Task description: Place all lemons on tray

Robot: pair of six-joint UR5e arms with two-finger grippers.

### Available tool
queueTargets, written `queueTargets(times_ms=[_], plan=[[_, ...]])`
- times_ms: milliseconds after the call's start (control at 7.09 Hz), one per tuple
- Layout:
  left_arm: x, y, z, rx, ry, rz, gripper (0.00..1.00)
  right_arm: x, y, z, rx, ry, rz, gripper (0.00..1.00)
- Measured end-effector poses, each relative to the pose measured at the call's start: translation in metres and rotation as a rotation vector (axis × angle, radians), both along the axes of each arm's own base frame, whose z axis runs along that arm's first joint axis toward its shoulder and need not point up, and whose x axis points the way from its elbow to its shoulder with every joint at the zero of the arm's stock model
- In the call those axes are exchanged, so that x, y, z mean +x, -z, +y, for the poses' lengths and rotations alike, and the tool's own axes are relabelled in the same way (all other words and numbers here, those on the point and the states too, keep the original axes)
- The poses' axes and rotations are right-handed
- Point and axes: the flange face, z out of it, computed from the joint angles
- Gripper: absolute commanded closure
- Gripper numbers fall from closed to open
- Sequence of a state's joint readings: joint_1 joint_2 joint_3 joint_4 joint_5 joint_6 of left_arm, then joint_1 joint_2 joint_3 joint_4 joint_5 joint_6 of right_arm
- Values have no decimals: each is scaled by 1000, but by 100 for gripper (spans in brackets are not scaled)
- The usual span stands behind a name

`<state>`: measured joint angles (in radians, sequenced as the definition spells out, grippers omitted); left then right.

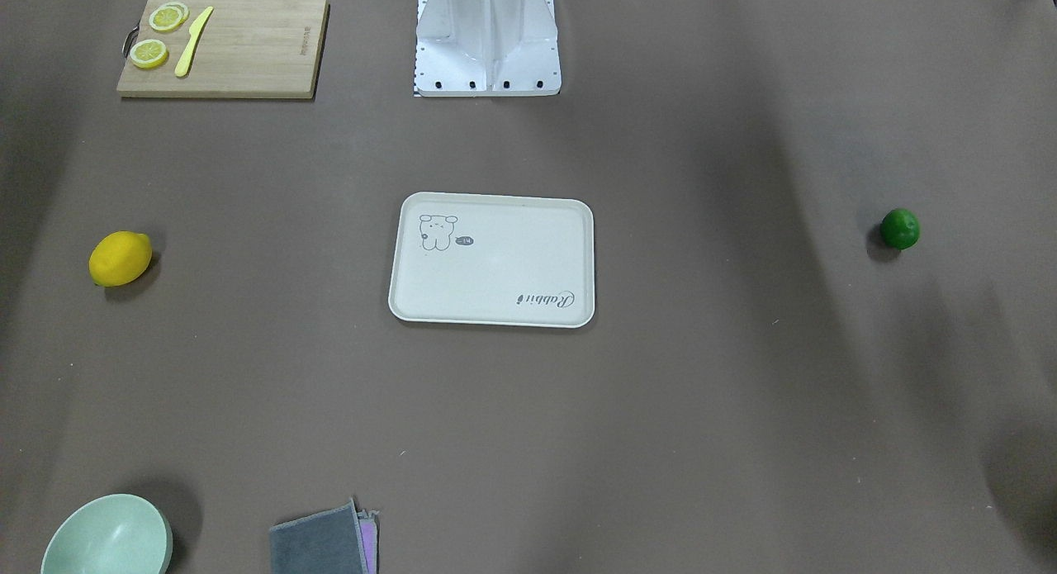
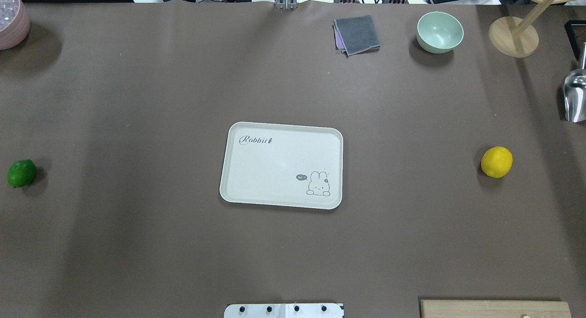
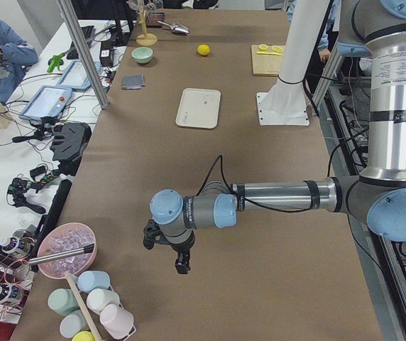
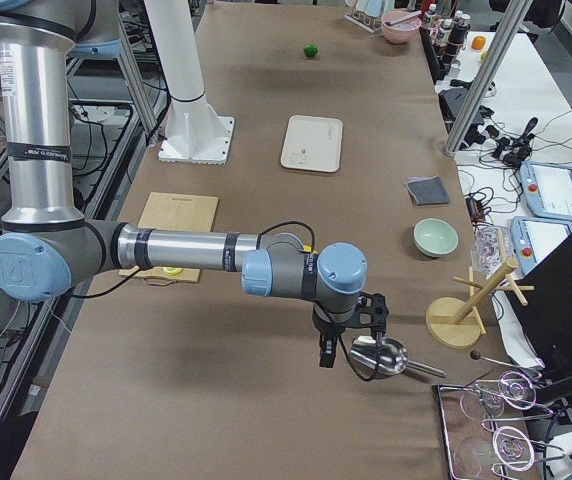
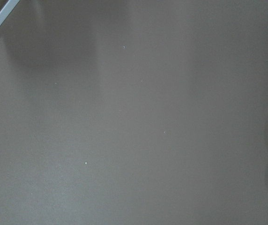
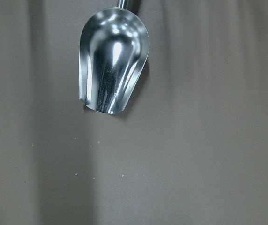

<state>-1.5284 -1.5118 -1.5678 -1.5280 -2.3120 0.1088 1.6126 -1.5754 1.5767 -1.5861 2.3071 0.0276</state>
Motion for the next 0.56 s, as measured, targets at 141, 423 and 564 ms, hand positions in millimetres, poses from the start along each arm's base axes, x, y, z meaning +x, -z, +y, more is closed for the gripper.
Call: queueTargets(times_ms=[141, 423, 564], plan=[[-1, 4, -2, 0, 3, 0, 2, 0, 0, 0, 0, 0, 0, 0], [-2, 12, 0, -11, 5, -1, 2, 0, 0, 0, 0, 0, 0, 0], [-2, 11, 2, -17, 5, -3, 2, 0, 0, 0, -1, 0, 0, 0]])
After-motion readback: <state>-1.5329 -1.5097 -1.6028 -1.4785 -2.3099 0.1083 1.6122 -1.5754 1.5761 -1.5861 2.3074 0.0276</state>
